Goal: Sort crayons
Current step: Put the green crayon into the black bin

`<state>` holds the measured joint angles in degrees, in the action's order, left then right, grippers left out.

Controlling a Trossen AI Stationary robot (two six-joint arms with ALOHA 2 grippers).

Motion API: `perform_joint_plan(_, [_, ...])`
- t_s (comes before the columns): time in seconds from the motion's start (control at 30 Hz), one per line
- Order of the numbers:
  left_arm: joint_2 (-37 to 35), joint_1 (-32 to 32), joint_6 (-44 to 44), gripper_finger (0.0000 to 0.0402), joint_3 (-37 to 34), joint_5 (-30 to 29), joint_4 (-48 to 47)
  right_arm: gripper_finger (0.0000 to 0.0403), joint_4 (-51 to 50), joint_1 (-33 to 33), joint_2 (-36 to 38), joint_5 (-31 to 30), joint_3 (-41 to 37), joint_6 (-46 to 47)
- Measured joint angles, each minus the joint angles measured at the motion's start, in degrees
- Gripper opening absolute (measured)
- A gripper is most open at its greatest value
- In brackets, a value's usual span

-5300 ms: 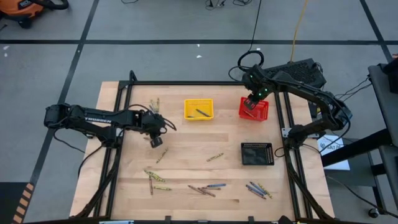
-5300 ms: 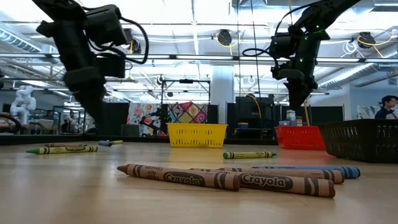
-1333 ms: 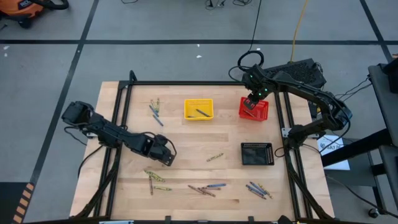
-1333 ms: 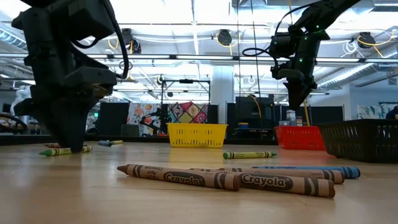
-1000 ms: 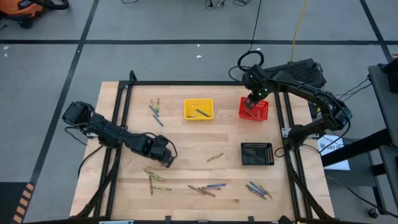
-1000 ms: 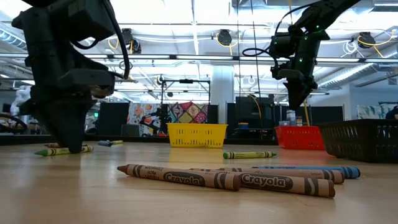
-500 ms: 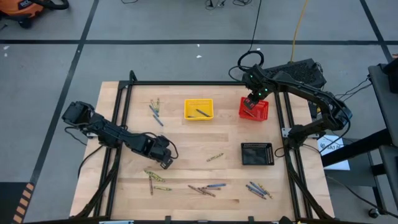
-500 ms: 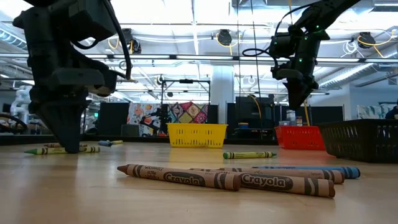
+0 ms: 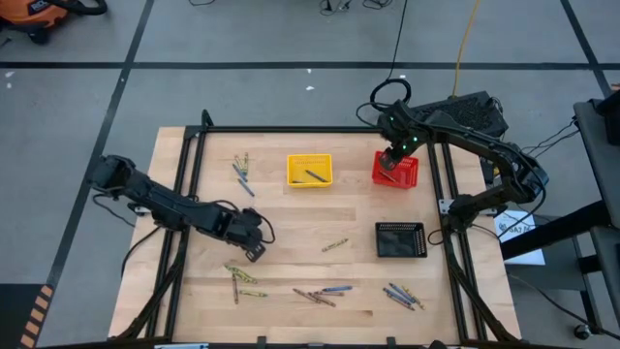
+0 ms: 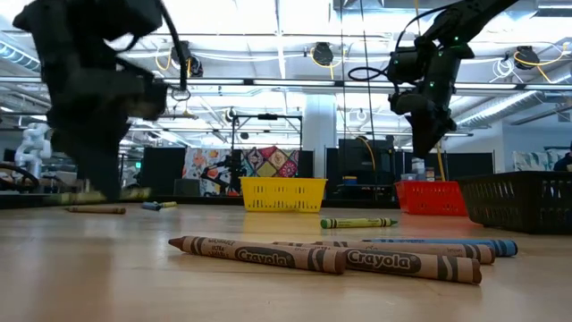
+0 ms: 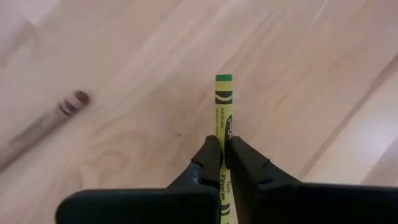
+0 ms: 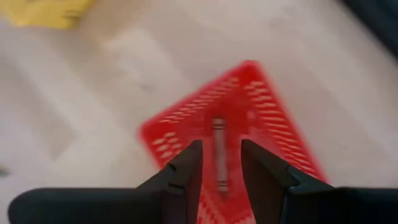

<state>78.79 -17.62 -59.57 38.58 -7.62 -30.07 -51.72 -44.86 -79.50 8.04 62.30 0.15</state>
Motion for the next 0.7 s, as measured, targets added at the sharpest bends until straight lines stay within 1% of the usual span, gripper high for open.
perform_joint_plan(0.1, [-2.21, 1.20, 2.10, 0.0009, -0.01, -1.48, 1.58, 0.0098, 0.01, 0.03, 0.00, 5.02, 0.00, -0.87])
perform_joint_plan(0.27, [-4.75, 3.61, 7.11, 0.0009, 0.01, -2.13, 4.34, 0.0098, 0.01, 0.22, 0.00, 10.49, 0.00, -1.04])
perform_joint_plan(0.4, [-5.74, 5.81, 11.90, 0.0009, 0.12, -2.29, 7.39, 0.0098, 0.38, 1.78, 0.00, 14.17, 0.00, -1.49])
perform_joint_plan(0.57, [-5.88, 8.85, 19.30, 0.0008, 0.12, -2.32, 12.41, 0.0098, 2.87, 5.61, 0.00, 16.14, 0.00, -1.47])
perform_joint_plan(0.7, [-5.88, 11.41, 25.10, 0.0008, 0.13, -2.32, 17.45, 0.0098, 6.03, 9.40, 0.00, 16.08, 0.00, -1.47])
